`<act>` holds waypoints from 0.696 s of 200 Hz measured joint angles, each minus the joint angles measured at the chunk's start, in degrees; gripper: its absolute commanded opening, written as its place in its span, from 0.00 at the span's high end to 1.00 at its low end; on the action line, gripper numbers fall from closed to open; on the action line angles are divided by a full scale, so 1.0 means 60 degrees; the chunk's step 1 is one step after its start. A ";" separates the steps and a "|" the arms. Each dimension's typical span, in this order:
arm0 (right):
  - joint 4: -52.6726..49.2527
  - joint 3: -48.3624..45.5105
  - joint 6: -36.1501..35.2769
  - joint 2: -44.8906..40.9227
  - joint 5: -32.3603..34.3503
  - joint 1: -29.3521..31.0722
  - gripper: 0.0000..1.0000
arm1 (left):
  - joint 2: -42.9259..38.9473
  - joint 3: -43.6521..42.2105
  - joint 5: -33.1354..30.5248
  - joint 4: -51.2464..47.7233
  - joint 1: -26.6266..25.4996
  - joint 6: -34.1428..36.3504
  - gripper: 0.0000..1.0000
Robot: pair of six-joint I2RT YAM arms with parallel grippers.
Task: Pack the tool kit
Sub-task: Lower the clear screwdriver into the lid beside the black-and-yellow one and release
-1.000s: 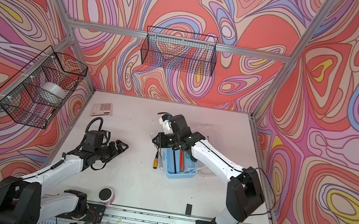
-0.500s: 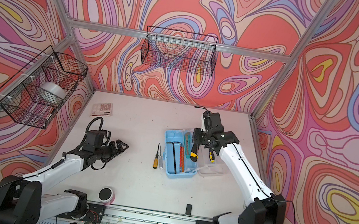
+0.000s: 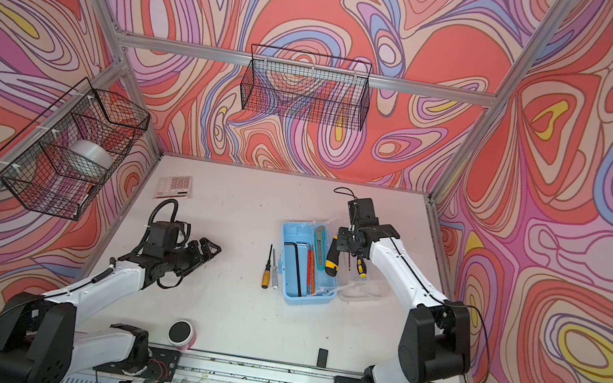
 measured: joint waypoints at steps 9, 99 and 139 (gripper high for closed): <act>0.0029 -0.0033 -0.0004 0.0004 0.0055 -0.0055 1.00 | 0.0044 0.0029 0.0000 0.0040 -0.0069 0.0000 0.14; 0.0262 -0.0229 0.0222 -0.0215 -0.0069 -0.0120 0.65 | 0.0266 0.0714 -0.0193 0.0047 -0.0685 0.0142 0.13; 0.0120 -0.0226 0.0299 -0.0678 -0.0178 -0.0120 0.40 | 0.0251 0.0976 -0.0415 -0.0317 -0.0951 0.0313 0.13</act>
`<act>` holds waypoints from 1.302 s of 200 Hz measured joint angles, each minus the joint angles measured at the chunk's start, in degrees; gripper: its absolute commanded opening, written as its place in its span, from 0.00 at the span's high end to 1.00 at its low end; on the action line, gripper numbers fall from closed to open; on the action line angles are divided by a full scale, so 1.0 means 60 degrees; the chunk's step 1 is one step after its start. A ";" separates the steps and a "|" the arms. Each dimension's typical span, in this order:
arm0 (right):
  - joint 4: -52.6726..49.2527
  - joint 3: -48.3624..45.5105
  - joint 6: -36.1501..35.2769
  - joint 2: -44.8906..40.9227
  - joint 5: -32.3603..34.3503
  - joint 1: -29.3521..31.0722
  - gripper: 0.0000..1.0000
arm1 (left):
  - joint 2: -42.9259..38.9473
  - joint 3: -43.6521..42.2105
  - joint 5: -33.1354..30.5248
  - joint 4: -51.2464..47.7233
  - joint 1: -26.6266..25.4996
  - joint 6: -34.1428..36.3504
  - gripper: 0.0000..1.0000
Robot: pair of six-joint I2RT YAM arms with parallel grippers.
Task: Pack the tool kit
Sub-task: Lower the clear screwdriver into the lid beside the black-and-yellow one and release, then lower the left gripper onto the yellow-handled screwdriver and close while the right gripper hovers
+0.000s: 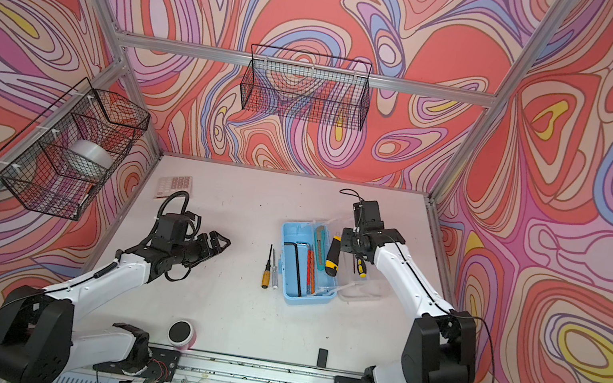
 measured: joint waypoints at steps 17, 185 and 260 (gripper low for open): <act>-0.0051 0.0000 -0.0036 -0.0222 -0.0073 0.0004 0.37 | -0.0015 0.0200 -0.0146 -0.0204 -0.0149 0.0120 0.12; 0.0186 0.0026 0.1111 -0.2459 -0.1067 0.1916 0.40 | 0.2091 0.1982 -0.2849 -0.1432 -0.4058 0.0707 0.16; 0.0390 -0.0652 0.1228 -0.2514 -0.0951 0.1916 0.41 | 0.3694 0.3537 -0.4612 -0.2430 -0.5319 0.0554 0.40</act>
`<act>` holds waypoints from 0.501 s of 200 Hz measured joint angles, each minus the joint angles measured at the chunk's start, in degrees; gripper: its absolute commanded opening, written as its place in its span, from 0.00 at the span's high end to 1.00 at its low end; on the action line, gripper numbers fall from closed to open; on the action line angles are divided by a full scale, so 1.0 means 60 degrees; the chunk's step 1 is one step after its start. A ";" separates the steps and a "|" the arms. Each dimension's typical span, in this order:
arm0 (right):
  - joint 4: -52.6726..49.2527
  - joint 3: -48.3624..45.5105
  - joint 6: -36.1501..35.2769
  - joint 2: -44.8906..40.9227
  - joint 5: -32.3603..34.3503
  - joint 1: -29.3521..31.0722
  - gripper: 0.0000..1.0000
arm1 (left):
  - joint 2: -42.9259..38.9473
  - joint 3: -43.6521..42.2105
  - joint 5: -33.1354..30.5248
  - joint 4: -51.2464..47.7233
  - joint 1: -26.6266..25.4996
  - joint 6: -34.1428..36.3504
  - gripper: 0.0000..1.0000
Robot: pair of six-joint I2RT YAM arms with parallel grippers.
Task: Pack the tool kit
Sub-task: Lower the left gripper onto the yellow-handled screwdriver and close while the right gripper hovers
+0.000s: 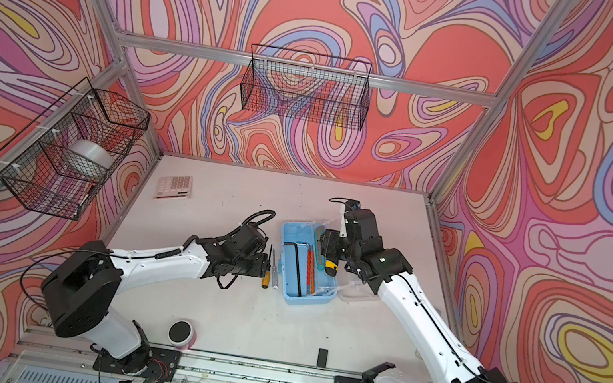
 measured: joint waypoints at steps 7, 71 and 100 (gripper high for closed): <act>0.0007 -0.0018 0.0000 -0.0033 0.0029 0.0000 0.41 | 0.0127 0.0073 -0.0102 -0.0069 -0.0066 -0.0022 0.41; 0.0109 -0.0171 -0.0087 -0.0364 0.0295 0.0000 0.42 | 0.0958 0.0284 -0.0379 -0.0401 -0.0372 -0.0339 0.44; 0.0131 -0.0284 -0.0146 -0.0375 0.0339 0.0000 0.41 | 0.1137 0.0492 -0.0382 -0.0401 -0.0481 -0.0444 0.45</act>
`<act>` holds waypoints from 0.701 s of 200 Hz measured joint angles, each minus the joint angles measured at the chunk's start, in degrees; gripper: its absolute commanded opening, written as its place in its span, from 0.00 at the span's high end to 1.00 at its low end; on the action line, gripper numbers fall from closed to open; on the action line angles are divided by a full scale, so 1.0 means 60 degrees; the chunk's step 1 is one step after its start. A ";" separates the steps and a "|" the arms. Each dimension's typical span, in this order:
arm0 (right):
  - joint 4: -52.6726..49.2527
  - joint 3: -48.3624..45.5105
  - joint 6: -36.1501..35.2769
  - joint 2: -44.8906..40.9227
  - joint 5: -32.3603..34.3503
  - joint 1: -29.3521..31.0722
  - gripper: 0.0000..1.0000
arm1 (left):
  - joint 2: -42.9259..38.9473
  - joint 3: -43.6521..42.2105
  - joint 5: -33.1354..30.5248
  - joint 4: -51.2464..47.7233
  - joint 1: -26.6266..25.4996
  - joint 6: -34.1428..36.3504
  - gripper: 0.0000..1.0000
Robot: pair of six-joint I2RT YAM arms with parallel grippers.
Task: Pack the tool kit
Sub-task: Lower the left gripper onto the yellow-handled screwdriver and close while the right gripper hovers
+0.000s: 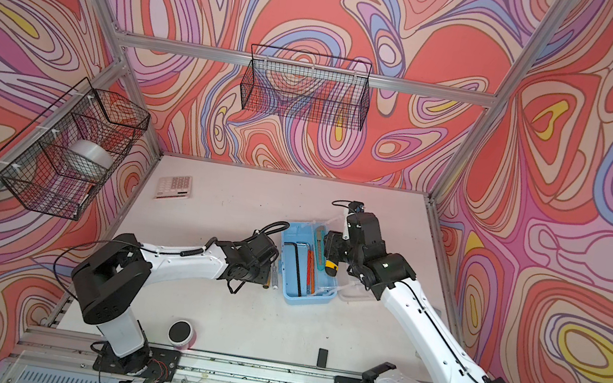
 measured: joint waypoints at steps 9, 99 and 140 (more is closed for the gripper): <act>0.0000 -0.0033 -0.0026 -0.0004 0.0029 0.0000 0.41 | 0.0047 0.0025 0.0000 0.0000 -0.0011 -0.0026 0.46; 0.0004 -0.0069 -0.0270 -0.0007 0.0280 0.0000 0.41 | 0.0780 0.0688 0.0095 -0.0015 -0.0135 -0.0189 0.54; 0.0007 -0.0120 -0.0277 -0.0004 0.0313 0.0000 0.41 | 0.0903 0.0790 0.0073 -0.0157 -0.0135 -0.0219 0.56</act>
